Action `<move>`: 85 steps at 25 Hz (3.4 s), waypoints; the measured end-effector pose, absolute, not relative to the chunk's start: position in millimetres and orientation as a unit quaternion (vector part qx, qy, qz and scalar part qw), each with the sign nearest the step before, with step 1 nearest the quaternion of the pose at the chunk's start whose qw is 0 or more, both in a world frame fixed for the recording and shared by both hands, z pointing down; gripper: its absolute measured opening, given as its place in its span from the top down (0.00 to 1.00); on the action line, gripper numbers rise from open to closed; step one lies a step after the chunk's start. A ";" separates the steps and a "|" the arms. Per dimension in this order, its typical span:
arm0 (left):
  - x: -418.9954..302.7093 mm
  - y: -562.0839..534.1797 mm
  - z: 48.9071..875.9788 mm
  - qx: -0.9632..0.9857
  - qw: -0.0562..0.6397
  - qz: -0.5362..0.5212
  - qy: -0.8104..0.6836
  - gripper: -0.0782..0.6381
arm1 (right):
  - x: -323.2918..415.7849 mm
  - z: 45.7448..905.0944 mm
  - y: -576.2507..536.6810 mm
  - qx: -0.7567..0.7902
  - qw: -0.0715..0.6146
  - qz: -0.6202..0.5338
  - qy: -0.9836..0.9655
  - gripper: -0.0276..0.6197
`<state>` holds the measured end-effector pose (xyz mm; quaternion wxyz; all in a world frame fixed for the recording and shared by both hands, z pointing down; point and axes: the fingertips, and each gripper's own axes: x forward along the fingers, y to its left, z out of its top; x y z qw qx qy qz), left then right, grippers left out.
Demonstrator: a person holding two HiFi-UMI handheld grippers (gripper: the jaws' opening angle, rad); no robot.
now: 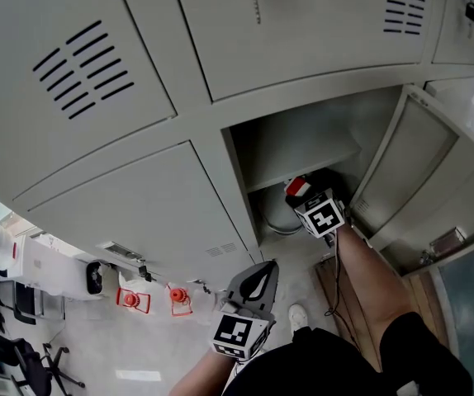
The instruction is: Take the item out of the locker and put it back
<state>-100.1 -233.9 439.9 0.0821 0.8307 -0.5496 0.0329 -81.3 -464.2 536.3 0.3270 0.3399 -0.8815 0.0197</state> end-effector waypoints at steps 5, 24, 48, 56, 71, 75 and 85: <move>-106.8 -233.8 441.3 0.827 0.084 0.033 -0.555 0.87 | -79.8 543.0 -468.9 0.342 0.337 0.044 -0.876 0.37; -110.9 -223.5 438.4 0.826 0.086 0.028 -0.556 0.87 | -84.9 544.8 -464.9 0.322 0.354 0.051 -0.877 0.45; -125.1 -148.6 434.7 0.837 0.086 0.019 -0.540 0.87 | -55.0 487.6 -387.6 0.421 0.258 -0.004 -0.870 0.45; -126.7 -98.0 433.6 0.858 0.080 0.024 -0.507 0.87 | -34.3 466.9 -322.6 0.463 0.225 -0.006 -0.857 0.45; -100.5 -42.2 447.3 0.881 0.091 0.034 -0.463 0.87 | 5.3 447.2 -204.4 0.488 0.184 -0.010 -0.853 0.45; -79.9 -37.3 448.2 0.882 0.094 0.036 -0.461 0.87 | 20.5 445.0 -181.8 0.482 0.172 -0.002 -0.859 0.45; -4.9 -12.0 449.6 0.871 0.100 0.040 -0.480 0.87 | 68.2 448.0 -131.3 0.433 0.167 0.003 -0.886 0.45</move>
